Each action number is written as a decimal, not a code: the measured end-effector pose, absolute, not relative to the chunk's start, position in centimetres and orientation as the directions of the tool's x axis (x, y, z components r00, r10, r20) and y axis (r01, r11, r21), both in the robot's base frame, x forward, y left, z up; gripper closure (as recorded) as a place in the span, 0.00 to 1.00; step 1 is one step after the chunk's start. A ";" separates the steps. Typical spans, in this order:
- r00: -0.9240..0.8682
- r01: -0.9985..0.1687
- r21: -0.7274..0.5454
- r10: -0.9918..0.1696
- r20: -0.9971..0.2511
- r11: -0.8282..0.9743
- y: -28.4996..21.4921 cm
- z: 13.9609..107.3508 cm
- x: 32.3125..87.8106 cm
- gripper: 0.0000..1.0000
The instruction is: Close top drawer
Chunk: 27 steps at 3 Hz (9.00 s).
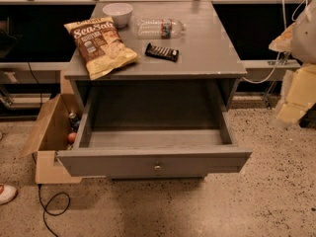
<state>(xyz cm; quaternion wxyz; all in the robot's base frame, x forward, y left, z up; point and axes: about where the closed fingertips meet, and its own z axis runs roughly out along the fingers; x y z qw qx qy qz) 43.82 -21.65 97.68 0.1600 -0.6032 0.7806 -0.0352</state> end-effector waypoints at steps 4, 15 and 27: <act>-0.162 -0.982 -0.022 -0.907 -0.389 0.185 -16.3 79.1 40.9 0.00; 0.083 -0.958 -0.287 -0.936 -0.342 0.020 -13.7 61.6 51.9 1.00; -0.018 -0.857 -0.434 -0.858 -0.513 0.277 -14.7 60.5 66.8 1.00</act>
Offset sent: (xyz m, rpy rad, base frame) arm -0.0132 0.0150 -0.1301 0.0875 0.1375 0.0288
